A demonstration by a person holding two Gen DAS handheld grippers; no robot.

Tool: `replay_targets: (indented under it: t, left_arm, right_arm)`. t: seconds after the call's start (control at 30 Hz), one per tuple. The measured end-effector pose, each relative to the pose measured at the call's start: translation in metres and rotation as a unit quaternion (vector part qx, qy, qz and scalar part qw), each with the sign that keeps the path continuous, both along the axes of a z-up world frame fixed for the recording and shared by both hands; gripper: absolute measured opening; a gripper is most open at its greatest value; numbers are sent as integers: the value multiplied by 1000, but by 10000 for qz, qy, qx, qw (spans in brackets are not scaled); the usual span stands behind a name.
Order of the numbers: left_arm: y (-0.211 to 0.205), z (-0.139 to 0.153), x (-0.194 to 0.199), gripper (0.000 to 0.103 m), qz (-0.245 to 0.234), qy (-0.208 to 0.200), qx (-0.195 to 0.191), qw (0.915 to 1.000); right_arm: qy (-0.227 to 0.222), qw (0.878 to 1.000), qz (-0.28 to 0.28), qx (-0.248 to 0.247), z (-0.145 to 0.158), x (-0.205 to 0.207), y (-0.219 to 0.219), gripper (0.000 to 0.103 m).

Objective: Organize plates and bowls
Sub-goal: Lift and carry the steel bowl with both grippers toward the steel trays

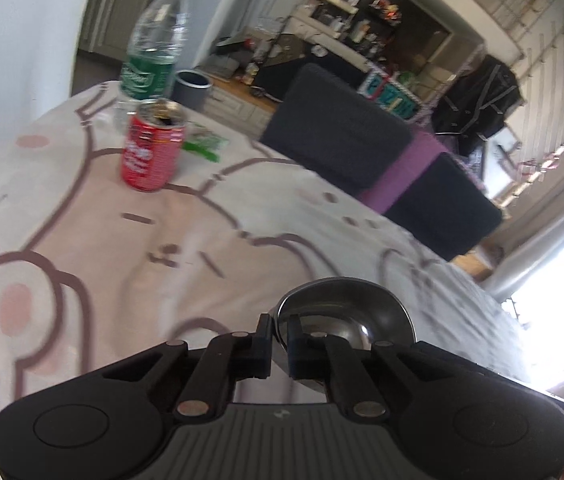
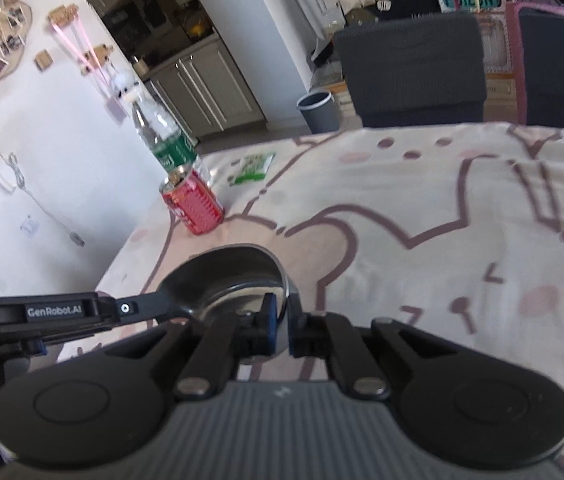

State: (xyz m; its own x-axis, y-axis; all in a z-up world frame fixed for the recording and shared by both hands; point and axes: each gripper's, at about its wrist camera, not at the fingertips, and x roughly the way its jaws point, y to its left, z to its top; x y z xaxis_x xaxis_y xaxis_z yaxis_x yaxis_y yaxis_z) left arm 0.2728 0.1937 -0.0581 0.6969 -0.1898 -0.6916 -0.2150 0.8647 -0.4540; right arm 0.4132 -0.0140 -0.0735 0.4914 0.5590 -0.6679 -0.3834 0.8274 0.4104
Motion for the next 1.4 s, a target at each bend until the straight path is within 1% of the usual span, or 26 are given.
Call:
replay_targets:
  t: [0.1,0.37,0.5,0.63,0.77,0.93,1.07,1.2,1.4]
  left_arm:
    - [-23,8,-5,7,-181,-114,-82,9997]
    - [-92,28,-17,7,-864,-374,-175,9954]
    - [-122,31,-20,7,-1170,-434,-294,9917]
    - [-152,31,-21,7,-1488,-462,-398,9870]
    - [-184,24,-18,7,-1764,-382,-394,9828]
    - [-220,9,-12,8,-2024,-205,-439,9781]
    - [-245,0,-8,9,-2242,-75,-341,9739]
    - [-267,-8,-4,9,-2413,22,-227,9702]
    - [-289,-19,1,10,-2600,171,-136,9654]
  right_arm:
    - [-159,9998,-84,-21,13,-13,-27,6]
    - [-318,9983,-490,-73,35,-48,-106,7]
    - [-349,9971,-669,-109,40,-65,-139,7]
    - [-265,9959,-860,-1,39,-82,-175,7]
    - [-103,9939,-1074,236,33,-98,-210,7]
    - [-6,9898,-1347,472,26,-116,-252,7]
    - [51,9846,-1601,703,19,-123,-280,14]
    - [162,9802,-1842,704,9,-127,-303,14]
    - [231,9772,-1992,703,4,-133,-322,14]
